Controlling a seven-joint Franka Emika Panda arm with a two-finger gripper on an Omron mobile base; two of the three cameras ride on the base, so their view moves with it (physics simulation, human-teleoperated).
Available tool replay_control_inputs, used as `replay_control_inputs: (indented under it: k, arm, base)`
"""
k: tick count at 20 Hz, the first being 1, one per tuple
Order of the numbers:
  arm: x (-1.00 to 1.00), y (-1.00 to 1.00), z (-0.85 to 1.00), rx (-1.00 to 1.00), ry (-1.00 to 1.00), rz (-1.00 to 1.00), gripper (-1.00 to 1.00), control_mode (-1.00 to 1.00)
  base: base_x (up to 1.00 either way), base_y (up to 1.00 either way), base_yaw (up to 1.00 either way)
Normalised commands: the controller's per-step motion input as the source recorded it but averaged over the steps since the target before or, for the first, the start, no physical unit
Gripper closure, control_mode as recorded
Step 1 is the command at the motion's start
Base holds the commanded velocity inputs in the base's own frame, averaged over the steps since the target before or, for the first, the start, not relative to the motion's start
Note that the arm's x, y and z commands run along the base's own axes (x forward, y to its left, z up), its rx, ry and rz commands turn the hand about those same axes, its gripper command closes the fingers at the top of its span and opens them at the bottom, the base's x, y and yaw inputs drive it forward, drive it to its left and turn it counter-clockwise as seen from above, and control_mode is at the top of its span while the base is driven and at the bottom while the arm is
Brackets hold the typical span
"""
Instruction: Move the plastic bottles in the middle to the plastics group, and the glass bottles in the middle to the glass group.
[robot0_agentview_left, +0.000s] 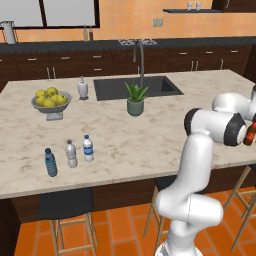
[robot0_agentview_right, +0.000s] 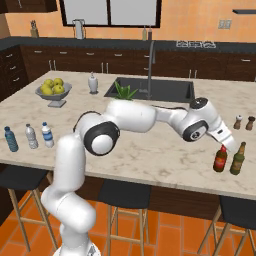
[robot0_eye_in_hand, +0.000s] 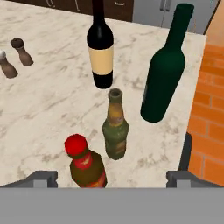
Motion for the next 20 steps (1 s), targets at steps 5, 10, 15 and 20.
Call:
replay_control_inputs:
  k: [5,10,15,20]
  arm:
    - [-0.51,0.86,0.10,0.00,0.04,0.30,-1.00,-1.00]
    - [-0.33,1.00,0.39,-0.03,0.21,0.46,-1.00,-1.00]
    - [-0.22,1.00,0.39,-0.04,0.28,0.50,-1.00,-1.00]
    - [-0.28,1.00,0.33,-0.09,0.36,0.56,-1.00,-1.00]
  base:
    - [0.00,0.00,0.00]
    - [0.00,0.00,0.00]
    - [0.00,0.00,0.00]
    - [0.00,0.00,0.00]
